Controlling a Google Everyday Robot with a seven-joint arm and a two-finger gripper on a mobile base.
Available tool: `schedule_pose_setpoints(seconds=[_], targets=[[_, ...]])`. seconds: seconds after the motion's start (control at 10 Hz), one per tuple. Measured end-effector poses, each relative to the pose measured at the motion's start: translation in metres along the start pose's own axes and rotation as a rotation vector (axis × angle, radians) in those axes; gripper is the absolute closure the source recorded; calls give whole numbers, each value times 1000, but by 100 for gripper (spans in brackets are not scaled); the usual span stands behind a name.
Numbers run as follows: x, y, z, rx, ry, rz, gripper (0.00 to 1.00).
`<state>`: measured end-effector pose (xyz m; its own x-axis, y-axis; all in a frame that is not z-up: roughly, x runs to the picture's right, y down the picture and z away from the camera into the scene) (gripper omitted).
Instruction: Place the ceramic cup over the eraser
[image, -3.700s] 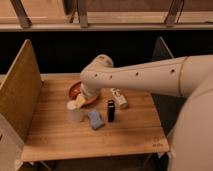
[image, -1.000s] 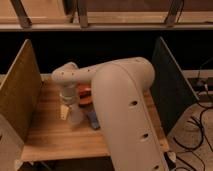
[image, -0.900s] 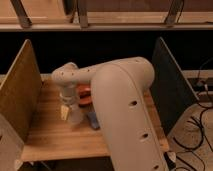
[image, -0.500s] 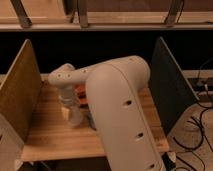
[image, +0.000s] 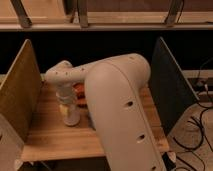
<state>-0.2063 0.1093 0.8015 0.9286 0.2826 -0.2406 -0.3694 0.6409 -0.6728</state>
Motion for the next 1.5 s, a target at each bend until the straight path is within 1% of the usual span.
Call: schedule_pose_setpoints(seconds=[0.1, 0.2, 0.3, 0.4, 0.5, 0.6, 0.7, 0.8, 0.9, 1.0, 1.1, 1.2, 1.3, 1.4, 1.5], targets=[[-11, 0, -13, 5, -39, -19, 100], [-25, -1, -39, 27, -86, -54, 100], [-30, -5, -59, 53, -113, -68, 100], [-28, -15, -85, 93, -129, -70, 100], [-17, -25, -107, 127, -127, -59, 100], [-1, -37, -132, 168, -122, -39, 100], [18, -48, -151, 200, -112, -5, 100], [41, -58, -171, 231, -105, 45, 100], [63, -66, -188, 258, -108, 95, 100], [85, -72, -205, 284, -119, 150, 100], [100, -74, -217, 303, -129, 189, 100], [128, -74, -230, 326, -143, 249, 100], [144, -72, -233, 333, -150, 285, 100], [166, -68, -233, 333, -159, 330, 100], [184, -62, -229, 325, -168, 367, 100]])
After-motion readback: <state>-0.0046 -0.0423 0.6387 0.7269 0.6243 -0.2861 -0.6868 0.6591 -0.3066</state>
